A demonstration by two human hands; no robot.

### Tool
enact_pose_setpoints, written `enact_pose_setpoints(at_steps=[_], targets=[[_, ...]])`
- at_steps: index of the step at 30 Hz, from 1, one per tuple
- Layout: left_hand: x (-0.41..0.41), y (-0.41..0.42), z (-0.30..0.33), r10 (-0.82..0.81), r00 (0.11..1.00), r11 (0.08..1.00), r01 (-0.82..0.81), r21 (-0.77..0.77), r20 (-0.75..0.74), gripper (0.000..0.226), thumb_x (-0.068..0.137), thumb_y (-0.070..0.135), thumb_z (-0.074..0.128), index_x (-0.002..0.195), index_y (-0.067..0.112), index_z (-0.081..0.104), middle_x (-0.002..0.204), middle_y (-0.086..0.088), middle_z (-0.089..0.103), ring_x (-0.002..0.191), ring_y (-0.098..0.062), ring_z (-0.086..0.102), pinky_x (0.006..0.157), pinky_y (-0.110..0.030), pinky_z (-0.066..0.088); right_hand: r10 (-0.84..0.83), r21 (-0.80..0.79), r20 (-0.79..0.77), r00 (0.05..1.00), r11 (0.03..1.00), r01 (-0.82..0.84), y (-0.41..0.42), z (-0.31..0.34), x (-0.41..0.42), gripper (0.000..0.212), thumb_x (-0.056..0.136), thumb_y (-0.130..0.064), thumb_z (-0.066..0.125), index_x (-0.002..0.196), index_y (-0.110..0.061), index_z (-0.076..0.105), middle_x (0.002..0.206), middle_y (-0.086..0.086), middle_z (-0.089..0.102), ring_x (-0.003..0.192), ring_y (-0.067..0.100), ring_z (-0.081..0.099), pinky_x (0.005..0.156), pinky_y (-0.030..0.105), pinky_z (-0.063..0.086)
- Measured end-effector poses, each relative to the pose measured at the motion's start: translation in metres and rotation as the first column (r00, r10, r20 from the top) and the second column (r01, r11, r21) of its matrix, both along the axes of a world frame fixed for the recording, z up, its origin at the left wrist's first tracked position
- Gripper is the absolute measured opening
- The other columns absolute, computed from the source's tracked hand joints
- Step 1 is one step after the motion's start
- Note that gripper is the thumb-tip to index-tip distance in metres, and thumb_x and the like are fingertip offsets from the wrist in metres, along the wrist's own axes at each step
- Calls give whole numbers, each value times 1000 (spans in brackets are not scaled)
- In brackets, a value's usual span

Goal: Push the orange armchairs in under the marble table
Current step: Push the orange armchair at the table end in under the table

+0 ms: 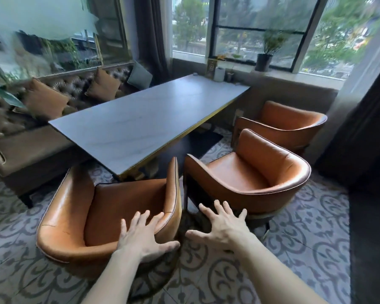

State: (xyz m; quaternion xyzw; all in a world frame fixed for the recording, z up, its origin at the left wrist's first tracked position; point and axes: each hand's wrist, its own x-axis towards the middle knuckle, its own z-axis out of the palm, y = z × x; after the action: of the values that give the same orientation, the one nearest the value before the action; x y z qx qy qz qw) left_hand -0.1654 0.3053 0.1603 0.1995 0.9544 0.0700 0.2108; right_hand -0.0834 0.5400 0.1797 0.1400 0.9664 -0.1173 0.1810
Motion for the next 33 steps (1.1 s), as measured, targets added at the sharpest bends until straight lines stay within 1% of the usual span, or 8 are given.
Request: enact_pose_setpoints(at_steps=[3,4,8,14,19,25,30,33], targets=[[21,57,25,-7,1000,1000,7,-11,-9,129,39,106,23,153,48,5,166,1,-4,150,-25,-12,115,-62,-11,-13,6,-14,1000,1000,14,64,19,26,116,60,-108,26,159,-52,2,174,6,-1,159,30,-7,114,80,-2],[28,77,31,-8,1000,1000,8,-8,-27,130,38,106,22,153,49,3,166,1,-6,150,-25,-13,115,-63,-12,-22,7,-20,1000,1000,22,86,25,34,117,59,-109,27,159,-52,2,174,6,-1,159,30,-8,113,80,-2],[52,155,44,0,994,999,4,36,-113,122,48,104,35,152,50,-2,165,3,-12,149,-26,-17,114,-64,-14,-67,8,-32,997,998,67,166,40,61,121,57,-109,28,160,-50,4,174,6,-3,159,30,-9,114,80,-3],[57,252,47,-22,985,999,29,40,-171,118,51,101,40,148,55,-12,164,2,-20,148,-26,-21,113,-67,-13,-116,19,-25,993,993,117,257,38,73,125,51,-111,26,158,-52,-2,173,6,-13,158,31,-14,112,81,-6],[31,321,38,-38,982,997,49,55,-186,118,54,100,41,150,52,-9,163,1,-21,148,-27,-21,114,-64,-14,-133,24,-1,991,991,133,320,34,52,124,55,-109,30,159,-51,-2,173,6,-13,158,31,-14,113,80,-4],[-29,407,9,-38,986,998,47,52,-161,124,44,106,28,148,53,-15,163,-2,-22,147,-29,-23,113,-68,-11,-119,77,7,993,990,118,406,22,-2,123,57,-107,34,159,-50,-3,173,6,-13,158,31,-13,114,79,-2],[-82,489,1,0,989,997,11,78,-147,120,52,101,40,149,53,-11,163,-2,-21,148,-28,-20,113,-64,-14,-122,131,46,991,985,115,484,29,-54,119,62,-103,40,160,-50,-2,173,6,-13,158,31,-13,116,76,-2],[-100,524,6,0,992,998,9,67,-128,117,56,98,43,149,52,-12,163,-2,-21,148,-28,-20,114,-64,-11,-114,150,55,992,983,105,520,30,-83,125,51,-109,30,158,-53,-3,173,6,-12,158,30,-14,113,79,-3]])
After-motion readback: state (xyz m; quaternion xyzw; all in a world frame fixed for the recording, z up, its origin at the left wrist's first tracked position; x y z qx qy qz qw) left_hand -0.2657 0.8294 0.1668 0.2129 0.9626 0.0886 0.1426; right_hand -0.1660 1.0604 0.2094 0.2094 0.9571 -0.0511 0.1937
